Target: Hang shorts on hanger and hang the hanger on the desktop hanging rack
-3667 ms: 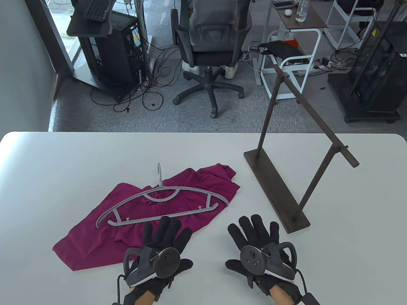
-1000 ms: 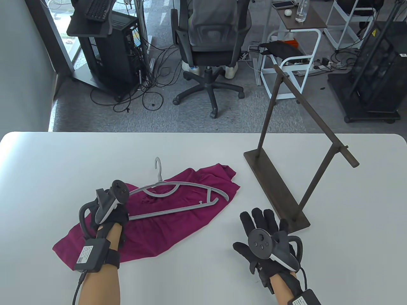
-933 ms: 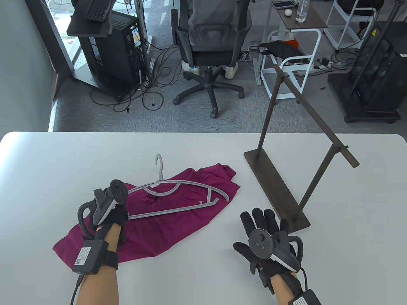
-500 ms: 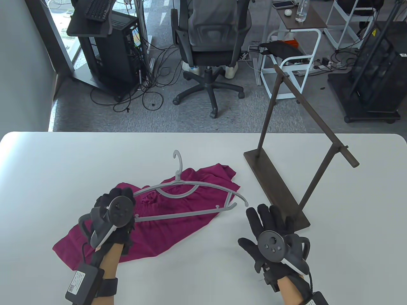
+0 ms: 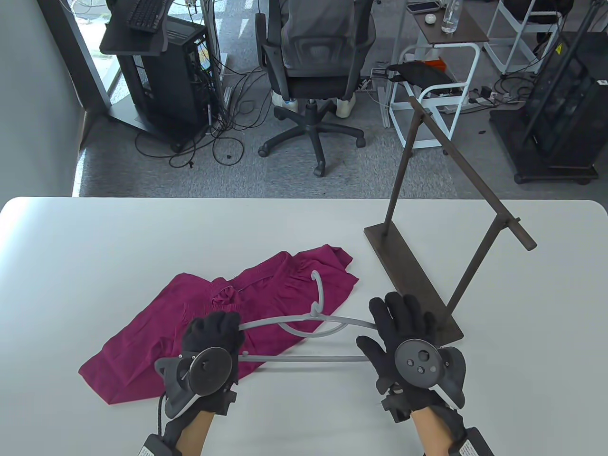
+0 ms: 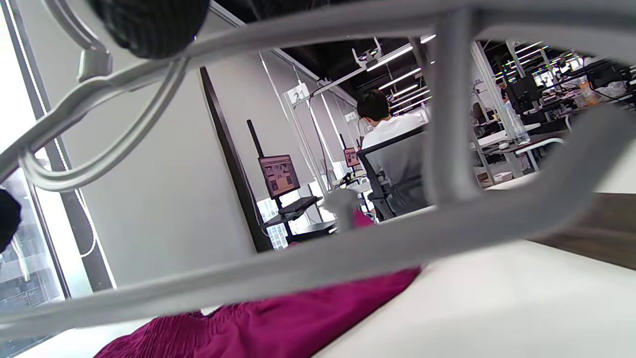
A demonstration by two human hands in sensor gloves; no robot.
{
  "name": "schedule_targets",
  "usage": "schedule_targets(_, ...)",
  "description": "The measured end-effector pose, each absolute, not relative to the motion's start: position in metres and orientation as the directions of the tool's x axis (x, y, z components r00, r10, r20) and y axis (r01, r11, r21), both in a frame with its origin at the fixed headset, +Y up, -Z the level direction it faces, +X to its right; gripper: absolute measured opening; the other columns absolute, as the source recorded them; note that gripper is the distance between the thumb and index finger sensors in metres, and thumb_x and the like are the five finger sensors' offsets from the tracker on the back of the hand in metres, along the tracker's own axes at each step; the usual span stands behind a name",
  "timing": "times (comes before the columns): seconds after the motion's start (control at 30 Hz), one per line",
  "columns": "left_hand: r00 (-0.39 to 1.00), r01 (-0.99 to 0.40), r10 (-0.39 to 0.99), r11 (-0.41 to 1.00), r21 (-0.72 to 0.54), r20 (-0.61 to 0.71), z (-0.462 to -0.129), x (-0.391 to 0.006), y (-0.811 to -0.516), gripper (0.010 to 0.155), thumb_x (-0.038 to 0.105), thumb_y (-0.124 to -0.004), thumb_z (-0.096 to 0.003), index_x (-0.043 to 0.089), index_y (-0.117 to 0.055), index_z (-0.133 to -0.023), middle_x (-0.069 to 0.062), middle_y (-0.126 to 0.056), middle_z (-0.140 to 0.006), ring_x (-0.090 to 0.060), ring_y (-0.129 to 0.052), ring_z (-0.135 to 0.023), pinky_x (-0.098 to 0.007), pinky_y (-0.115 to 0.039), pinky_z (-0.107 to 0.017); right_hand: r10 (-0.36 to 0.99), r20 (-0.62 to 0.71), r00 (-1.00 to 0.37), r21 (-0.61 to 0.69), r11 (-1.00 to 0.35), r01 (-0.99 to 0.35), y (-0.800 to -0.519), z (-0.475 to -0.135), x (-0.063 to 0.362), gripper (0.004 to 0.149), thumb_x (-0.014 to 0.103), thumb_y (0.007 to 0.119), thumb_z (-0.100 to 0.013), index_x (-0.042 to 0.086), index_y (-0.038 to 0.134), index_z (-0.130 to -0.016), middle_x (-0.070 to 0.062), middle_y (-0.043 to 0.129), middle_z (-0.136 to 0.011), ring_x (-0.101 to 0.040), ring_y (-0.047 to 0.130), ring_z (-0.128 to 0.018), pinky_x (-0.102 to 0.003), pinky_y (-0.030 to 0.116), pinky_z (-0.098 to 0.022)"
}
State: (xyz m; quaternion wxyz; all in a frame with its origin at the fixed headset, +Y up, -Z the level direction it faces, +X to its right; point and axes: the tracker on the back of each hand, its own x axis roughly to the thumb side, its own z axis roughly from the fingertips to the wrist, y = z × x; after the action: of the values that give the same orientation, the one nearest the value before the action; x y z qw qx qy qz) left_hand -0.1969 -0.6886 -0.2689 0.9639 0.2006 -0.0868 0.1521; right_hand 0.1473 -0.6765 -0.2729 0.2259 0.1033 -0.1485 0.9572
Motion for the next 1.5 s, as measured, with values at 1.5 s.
schedule_targets(1.5, 0.991, 0.006, -0.051, 0.942, -0.335, -0.125, -0.412, -0.292, -0.764, 0.063, 0.031, -0.081, -0.0432, 0.037, -0.060, -0.102, -0.003, -0.051, -0.110, -0.031, -0.066, -0.098, -0.060, -0.046, -0.075, 0.491, 0.152, -0.858, -0.196, -0.836, -0.513, -0.696, -0.280, 0.183, 0.050, 0.042, 0.074, -0.045, 0.021, 0.072, -0.090, -0.014, 0.058, -0.109, -0.047, 0.055, -0.097, -0.076, 0.047, -0.066)
